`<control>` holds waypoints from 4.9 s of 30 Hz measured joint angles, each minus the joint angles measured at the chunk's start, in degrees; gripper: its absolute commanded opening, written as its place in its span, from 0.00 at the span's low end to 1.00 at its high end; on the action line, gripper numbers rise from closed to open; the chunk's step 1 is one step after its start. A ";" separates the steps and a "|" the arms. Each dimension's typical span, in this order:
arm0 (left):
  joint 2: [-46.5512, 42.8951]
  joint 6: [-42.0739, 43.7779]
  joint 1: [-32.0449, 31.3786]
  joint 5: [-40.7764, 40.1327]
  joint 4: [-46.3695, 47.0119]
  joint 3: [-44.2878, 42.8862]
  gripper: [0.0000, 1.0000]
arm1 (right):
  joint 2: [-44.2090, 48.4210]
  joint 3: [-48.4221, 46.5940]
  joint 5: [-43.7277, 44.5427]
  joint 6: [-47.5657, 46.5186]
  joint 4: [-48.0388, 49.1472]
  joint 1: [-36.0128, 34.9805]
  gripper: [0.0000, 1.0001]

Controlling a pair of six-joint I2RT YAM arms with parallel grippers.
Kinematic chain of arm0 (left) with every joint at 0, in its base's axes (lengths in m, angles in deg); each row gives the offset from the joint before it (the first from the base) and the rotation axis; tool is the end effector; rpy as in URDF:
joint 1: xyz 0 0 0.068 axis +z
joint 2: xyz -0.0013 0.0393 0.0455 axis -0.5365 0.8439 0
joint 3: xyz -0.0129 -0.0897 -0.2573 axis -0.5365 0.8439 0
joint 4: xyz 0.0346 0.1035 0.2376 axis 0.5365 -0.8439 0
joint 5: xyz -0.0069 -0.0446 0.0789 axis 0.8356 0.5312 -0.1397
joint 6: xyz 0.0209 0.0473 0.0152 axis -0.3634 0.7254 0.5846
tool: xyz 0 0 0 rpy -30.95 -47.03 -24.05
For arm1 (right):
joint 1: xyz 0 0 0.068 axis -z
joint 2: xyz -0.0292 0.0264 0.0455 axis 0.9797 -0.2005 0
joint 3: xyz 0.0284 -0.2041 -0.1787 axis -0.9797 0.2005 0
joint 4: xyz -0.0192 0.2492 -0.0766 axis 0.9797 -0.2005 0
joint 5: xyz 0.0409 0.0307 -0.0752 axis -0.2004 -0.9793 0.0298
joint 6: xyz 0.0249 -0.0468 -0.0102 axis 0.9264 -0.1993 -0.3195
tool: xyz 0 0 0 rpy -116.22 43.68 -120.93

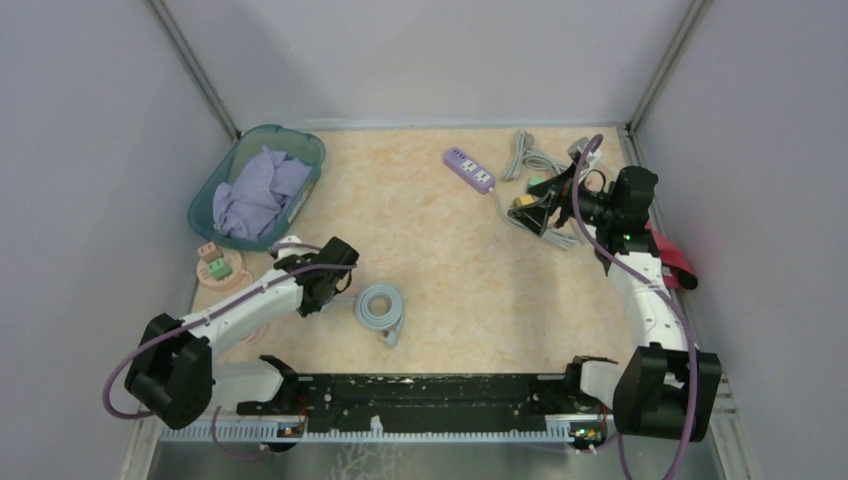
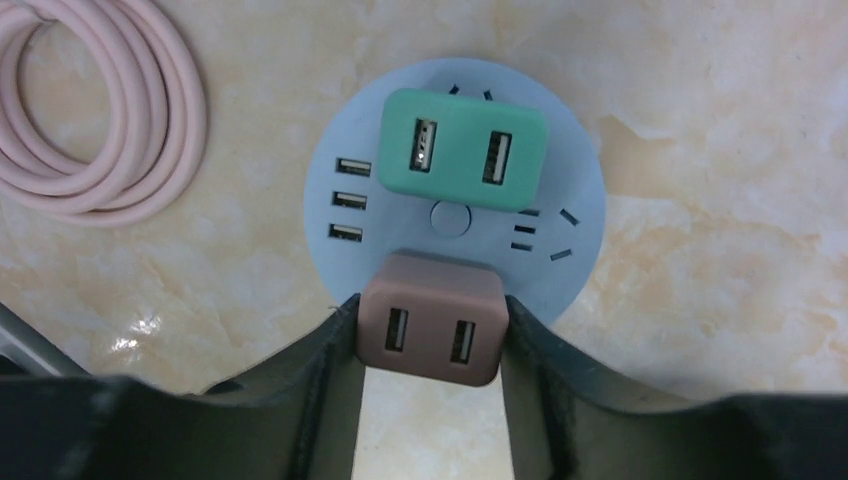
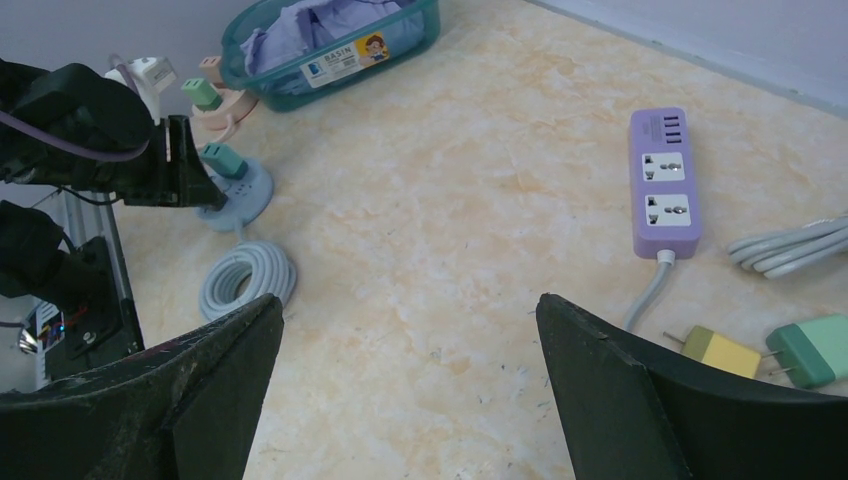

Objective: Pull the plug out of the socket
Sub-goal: Move the socket to the center of the board, then remove the plug from the socket.

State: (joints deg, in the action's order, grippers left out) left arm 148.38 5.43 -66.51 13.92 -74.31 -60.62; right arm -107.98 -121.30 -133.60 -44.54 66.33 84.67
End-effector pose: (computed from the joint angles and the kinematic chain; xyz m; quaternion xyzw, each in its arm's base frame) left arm 0.1730 -0.0896 0.1884 -0.3083 0.8848 0.1483 0.3165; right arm 0.2520 0.0042 0.3153 -0.2641 0.6921 0.3915 0.5459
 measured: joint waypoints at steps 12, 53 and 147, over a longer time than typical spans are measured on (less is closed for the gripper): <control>-3.54 3.63 1.77 1.22 4.48 2.69 0.00 | 0.00 0.00 0.09 -0.04 -0.09 0.00 0.97; 17.49 79.45 -16.55 54.05 53.09 -4.42 0.01 | 0.00 0.00 0.09 -2.40 -1.49 0.00 0.97; -13.99 70.40 -21.35 45.92 88.96 27.80 0.95 | -12.63 -4.96 4.90 -81.46 -51.67 -25.38 0.93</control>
State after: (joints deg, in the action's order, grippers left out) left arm 134.39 75.83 -87.86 59.84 14.65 -32.82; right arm -120.61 -126.26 -128.70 -126.00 14.66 59.30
